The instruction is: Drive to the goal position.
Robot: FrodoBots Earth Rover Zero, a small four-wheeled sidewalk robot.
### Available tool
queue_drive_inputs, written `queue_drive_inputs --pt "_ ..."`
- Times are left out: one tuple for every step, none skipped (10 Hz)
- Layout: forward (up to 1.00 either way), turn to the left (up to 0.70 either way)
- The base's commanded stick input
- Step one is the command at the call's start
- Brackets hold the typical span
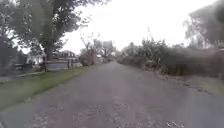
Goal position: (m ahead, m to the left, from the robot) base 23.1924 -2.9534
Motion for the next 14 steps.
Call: queue_drive_inputs --pt "0.70 0.00" --pt "0.70 0.00" --pt "0.70 0.00" --pt "0.70 -0.05" --pt "0.70 -0.09" --pt "0.70 -0.14" --pt "0.70 -0.14" --pt "0.70 -0.14" --pt "0.70 -0.14" --pt "0.70 -0.14" --pt "0.70 -0.14" --pt "0.70 -0.14" --pt "0.70 -0.14" --pt "0.70 -0.14"
